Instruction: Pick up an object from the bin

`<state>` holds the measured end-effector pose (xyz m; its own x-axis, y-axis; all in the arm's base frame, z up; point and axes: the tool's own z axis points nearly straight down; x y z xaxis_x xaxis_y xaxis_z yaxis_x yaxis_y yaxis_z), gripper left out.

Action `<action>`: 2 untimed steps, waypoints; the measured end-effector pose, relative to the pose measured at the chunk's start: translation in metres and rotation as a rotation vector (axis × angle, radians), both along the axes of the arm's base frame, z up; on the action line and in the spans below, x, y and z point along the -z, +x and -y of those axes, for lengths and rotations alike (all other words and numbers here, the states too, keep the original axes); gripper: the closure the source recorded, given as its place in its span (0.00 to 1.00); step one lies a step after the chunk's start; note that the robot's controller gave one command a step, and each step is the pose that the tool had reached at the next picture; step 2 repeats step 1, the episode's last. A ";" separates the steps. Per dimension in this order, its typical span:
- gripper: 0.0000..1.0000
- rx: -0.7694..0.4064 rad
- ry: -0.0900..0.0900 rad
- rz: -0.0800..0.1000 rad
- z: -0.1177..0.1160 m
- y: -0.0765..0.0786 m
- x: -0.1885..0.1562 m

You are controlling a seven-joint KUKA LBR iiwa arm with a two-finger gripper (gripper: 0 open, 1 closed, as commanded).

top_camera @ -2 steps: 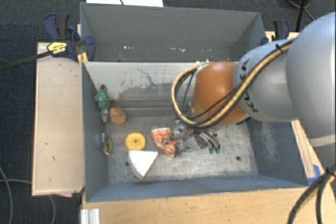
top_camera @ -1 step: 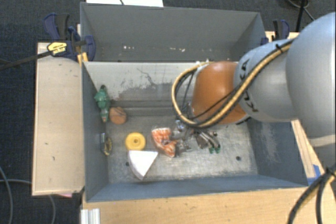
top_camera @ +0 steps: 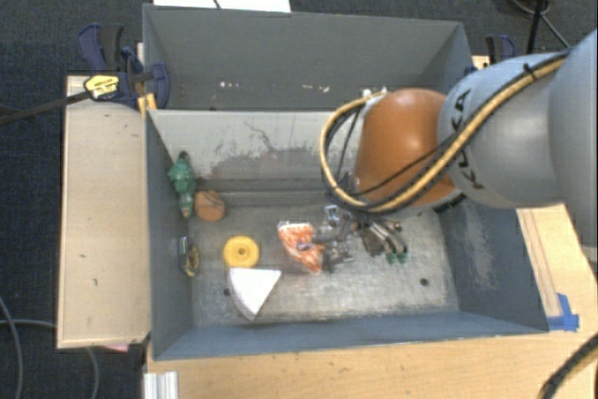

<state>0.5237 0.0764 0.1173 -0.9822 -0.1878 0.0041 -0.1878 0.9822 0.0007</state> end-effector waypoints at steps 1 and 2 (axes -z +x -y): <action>1.00 -0.024 0.001 0.007 0.003 0.002 -0.115; 1.00 -0.024 0.001 0.007 0.003 0.002 -0.115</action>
Offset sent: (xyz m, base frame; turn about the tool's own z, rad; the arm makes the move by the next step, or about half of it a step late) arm 0.0000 0.0000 0.0000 0.0000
